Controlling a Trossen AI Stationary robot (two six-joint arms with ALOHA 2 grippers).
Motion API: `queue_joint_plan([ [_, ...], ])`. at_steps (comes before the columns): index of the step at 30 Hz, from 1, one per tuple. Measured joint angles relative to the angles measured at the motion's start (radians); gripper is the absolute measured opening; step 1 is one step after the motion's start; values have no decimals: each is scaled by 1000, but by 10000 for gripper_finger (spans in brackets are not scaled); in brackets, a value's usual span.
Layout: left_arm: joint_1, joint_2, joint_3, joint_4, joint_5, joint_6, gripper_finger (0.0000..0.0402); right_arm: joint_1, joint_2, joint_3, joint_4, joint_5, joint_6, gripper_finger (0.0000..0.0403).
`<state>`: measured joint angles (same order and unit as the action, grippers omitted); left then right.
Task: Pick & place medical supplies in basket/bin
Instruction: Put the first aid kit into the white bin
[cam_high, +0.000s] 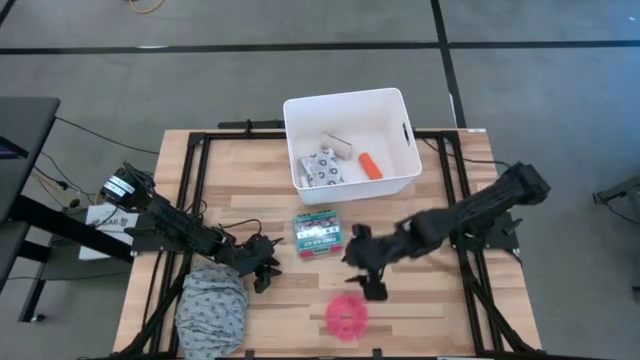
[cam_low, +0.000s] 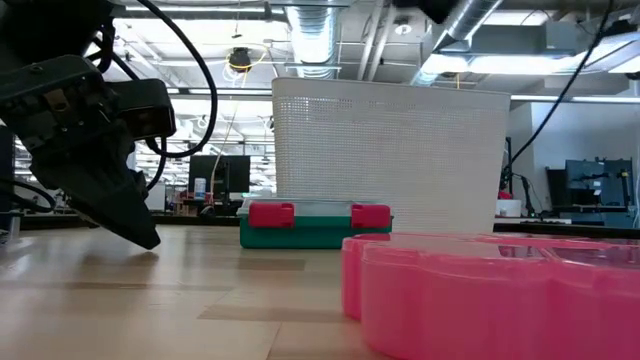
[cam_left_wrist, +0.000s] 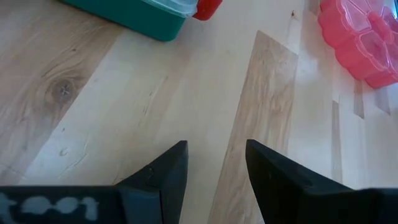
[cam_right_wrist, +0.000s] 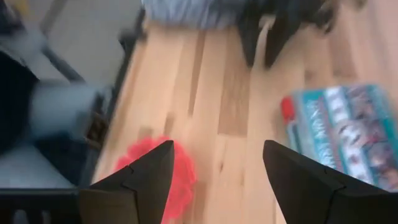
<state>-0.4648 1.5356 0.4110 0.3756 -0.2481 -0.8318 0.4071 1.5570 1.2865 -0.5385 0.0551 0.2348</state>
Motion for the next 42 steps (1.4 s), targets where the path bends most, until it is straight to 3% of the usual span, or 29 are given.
queue_joint_plan([
  [5, 0, 0, 0, 8, -2, 0, 151, 29, 146, 0, 5, 53, -1, 240],
  [13, 0, 0, 0, 13, -25, -11, 151, -41, 292, 7, 26, 84, -34, 240],
  [22, 0, 0, 0, 16, -27, -12, 151, -103, 315, 14, 63, 77, -38, 240],
  [29, 0, 0, 0, 18, -27, -5, 151, -78, 350, 15, 139, 80, -286, 240],
  [42, 0, 1, 0, 2, -27, -1, 151, -107, 395, 16, 197, 148, -380, 240],
])
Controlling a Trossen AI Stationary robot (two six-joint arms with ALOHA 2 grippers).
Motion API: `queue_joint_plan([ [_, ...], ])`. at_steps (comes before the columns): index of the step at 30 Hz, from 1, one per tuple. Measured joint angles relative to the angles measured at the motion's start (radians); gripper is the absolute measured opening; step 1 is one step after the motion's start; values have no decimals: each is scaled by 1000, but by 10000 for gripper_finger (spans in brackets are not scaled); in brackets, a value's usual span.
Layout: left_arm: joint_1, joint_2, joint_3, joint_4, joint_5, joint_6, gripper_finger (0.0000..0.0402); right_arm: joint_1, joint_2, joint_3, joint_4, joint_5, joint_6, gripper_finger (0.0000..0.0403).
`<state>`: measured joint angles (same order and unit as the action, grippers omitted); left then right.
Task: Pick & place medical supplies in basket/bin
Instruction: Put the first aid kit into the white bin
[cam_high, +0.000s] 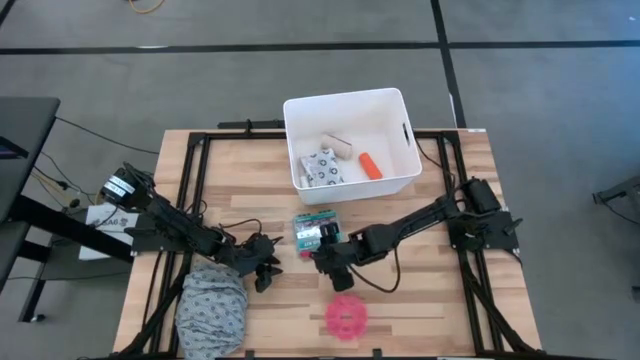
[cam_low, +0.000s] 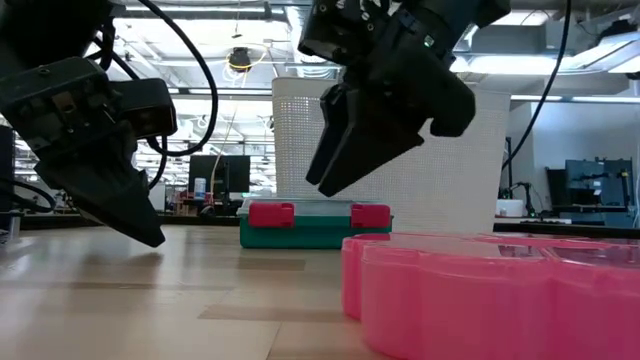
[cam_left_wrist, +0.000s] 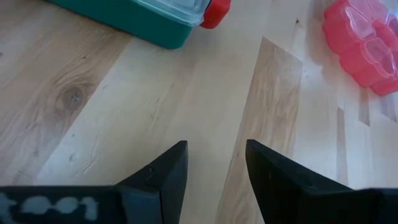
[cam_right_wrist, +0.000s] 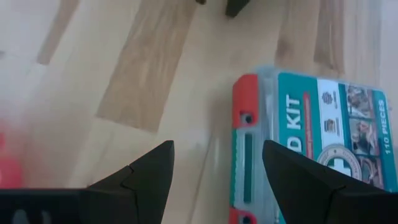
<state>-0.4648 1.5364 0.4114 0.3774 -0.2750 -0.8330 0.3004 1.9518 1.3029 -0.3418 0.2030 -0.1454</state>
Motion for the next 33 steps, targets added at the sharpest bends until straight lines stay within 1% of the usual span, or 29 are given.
queue_joint_plan([
  [4, 0, 0, 0, 0, -1, 0, 151, 0, 2, -1, -23, 3, -46, 240],
  [10, 0, 0, 0, 0, -1, 0, 151, -3, 2, -1, -25, 4, -48, 240],
  [14, 0, 0, 0, 1, 0, 0, 151, -8, 36, -2, -17, 4, -51, 234],
  [18, -1, 0, 0, -3, 0, 0, 151, -8, 66, 1, -17, 17, -57, 217],
  [23, 0, 0, 0, -4, 1, 0, 151, -12, 60, -1, -25, 50, -65, 197],
  [27, 0, 0, 0, -4, 1, 0, 151, -22, 57, -1, -28, 55, -65, 180],
  [30, 0, 0, 0, -4, 1, 0, 151, -30, 65, -1, -41, 60, -65, 158],
  [33, 0, 0, 0, -5, 2, 0, 151, -36, 64, 1, -66, 64, -64, 121],
])
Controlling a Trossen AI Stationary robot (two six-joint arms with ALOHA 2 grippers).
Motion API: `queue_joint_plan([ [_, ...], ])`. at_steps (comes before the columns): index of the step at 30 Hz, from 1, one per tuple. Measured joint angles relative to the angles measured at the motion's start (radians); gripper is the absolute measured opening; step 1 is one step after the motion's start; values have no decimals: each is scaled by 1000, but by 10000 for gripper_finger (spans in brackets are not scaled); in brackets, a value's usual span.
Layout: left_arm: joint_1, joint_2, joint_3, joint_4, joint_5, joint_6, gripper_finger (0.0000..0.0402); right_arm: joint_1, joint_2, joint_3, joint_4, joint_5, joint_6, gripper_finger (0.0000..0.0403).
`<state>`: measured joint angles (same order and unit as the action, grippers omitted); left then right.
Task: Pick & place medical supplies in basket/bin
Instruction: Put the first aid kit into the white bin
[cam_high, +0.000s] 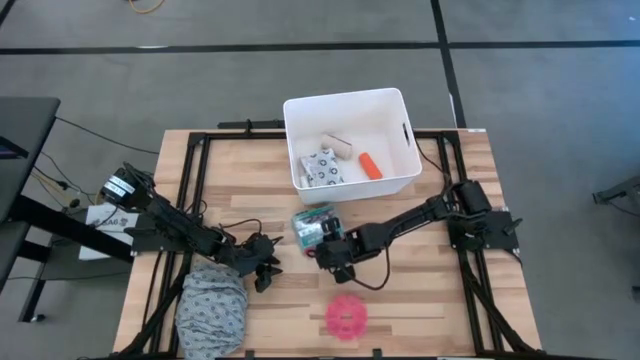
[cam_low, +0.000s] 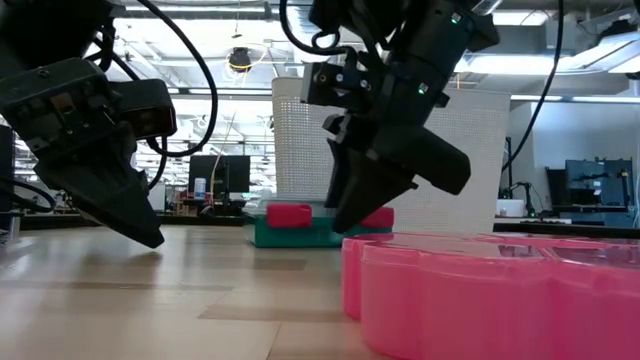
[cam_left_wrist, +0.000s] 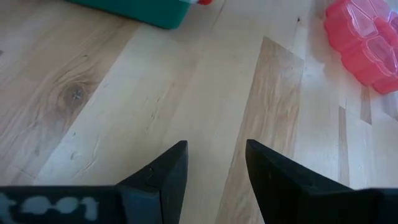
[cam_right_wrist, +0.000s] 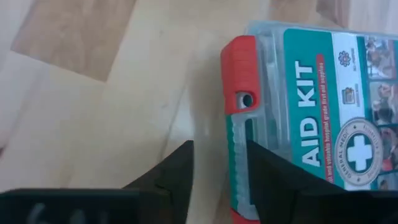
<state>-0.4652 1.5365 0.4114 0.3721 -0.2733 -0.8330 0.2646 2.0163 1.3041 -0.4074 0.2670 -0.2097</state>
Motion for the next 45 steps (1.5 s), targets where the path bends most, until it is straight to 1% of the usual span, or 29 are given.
queue_joint_plan([
  [4, 0, 0, 0, 0, 0, 0, 151, 1, -6, -1, 3, -2, 23, 57],
  [6, 0, 0, 0, 0, 0, 0, 151, 6, -6, 11, 0, -21, 53, 24],
  [7, 0, 0, 0, 0, 0, 0, 151, 10, -6, 19, -3, -36, 80, 13],
  [10, 0, 0, 0, 0, 4, 0, 151, 32, -6, 54, -4, -70, 171, 12],
  [13, 0, 0, 0, -1, 5, 0, 151, 66, -6, 104, -21, -70, 240, 11],
  [15, 0, 0, 0, -1, 5, 0, 151, 93, -6, 151, -64, -69, 281, 5],
  [19, 0, 0, 0, -1, 3, 0, 151, 142, -6, 264, -92, -68, 360, 7],
  [23, 0, 0, 0, -1, 3, 0, 151, 183, -6, 392, -154, -39, 362, 3],
  [26, 0, 0, 0, 0, 1, 0, 151, 205, -6, 508, -217, -18, 249, 4],
  [28, 0, 0, 0, 0, 0, 0, 151, 215, -6, 592, -297, 30, 177, 3],
  [29, 0, 0, 0, 0, 1, 0, 151, 217, -6, 637, -342, 75, 154, 3],
  [31, 0, 0, 0, 0, 1, 0, 151, 219, -6, 730, -432, 194, 114, 2],
  [32, 0, 0, 0, 0, 0, 0, 151, 217, -6, 775, -490, 275, 98, 2],
  [35, 0, 0, 0, 0, 0, 0, 151, 195, -6, 900, -696, 520, 90, 1],
  [36, 0, 0, 0, 0, 1, 0, 151, 180, -6, 937, -753, 574, 94, 1],
  [37, 0, 0, 0, 0, 0, 0, 151, 161, -7, 970, -800, 606, 102, 1],
  [39, 0, 0, 0, 0, 0, 4, 151, 110, -11, 1020, -889, 607, 129, 1],
  [42, 0, 0, 0, 0, 0, 7, 151, 9, -21, 1048, -990, 558, 181, 1],
  [45, -3, 0, 0, 0, -2, 9, 151, -126, -25, 1048, -1036, 446, 207, 1],
])
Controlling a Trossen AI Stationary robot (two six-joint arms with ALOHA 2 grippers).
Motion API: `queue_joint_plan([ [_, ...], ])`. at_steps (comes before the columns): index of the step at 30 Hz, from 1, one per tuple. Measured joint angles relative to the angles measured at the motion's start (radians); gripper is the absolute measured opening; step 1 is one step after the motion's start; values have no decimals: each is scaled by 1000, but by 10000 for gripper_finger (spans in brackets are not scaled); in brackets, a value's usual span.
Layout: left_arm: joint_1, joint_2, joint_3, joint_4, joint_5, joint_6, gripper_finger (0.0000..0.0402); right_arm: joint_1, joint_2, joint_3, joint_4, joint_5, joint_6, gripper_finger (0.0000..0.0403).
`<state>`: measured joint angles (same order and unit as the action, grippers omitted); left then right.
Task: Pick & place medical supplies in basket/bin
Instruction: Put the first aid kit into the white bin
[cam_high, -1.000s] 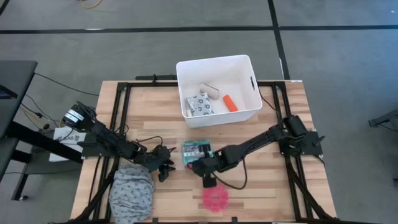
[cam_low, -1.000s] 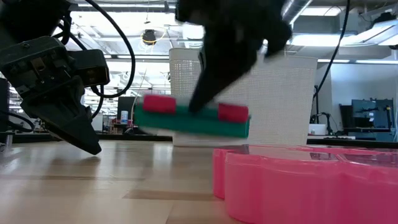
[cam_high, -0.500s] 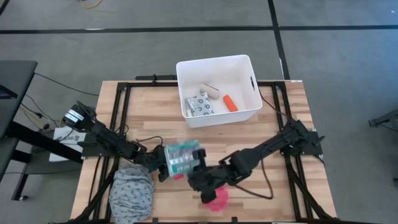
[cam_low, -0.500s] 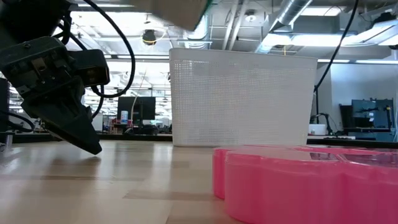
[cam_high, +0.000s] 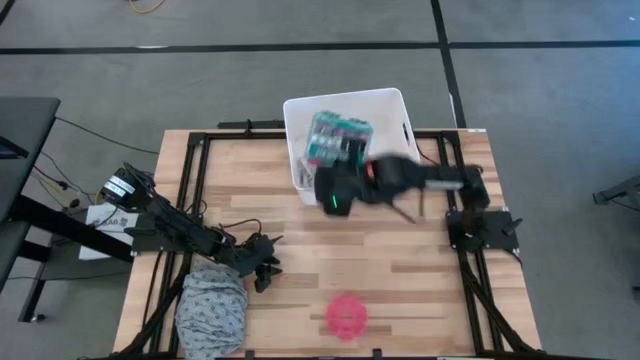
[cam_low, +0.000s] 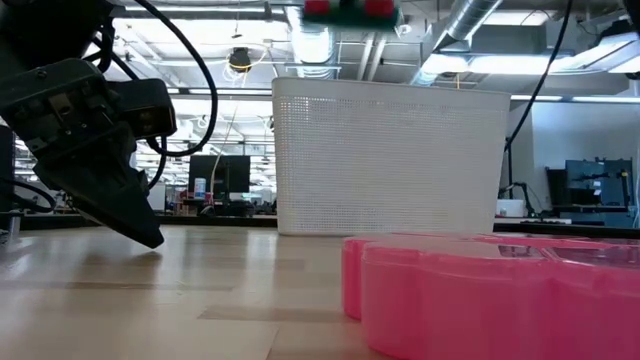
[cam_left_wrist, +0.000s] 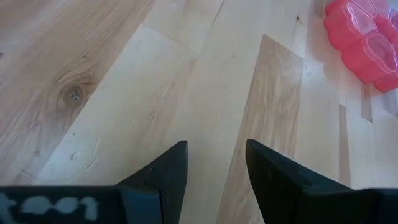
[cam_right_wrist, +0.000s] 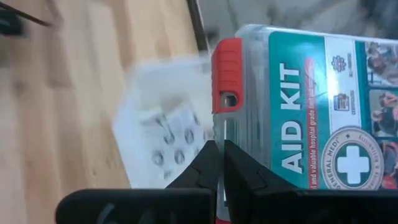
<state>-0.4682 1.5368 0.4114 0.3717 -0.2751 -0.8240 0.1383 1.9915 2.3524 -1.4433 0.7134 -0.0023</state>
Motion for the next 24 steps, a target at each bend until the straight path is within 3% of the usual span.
queue_joint_plan([
  [6, -15, 0, 0, 0, -25, 29, 151, -254, 10, -82, 119, -314, 13, 1],
  [9, -16, 0, 0, 0, -26, 30, 151, -346, 10, -181, 246, -397, 15, 1],
  [16, -16, 0, 0, 0, -27, 48, 151, -485, 11, -363, 340, -457, 129, 12],
  [24, -16, 0, 0, 0, -28, 54, 151, -520, 11, -517, 359, -493, 188, 30],
])
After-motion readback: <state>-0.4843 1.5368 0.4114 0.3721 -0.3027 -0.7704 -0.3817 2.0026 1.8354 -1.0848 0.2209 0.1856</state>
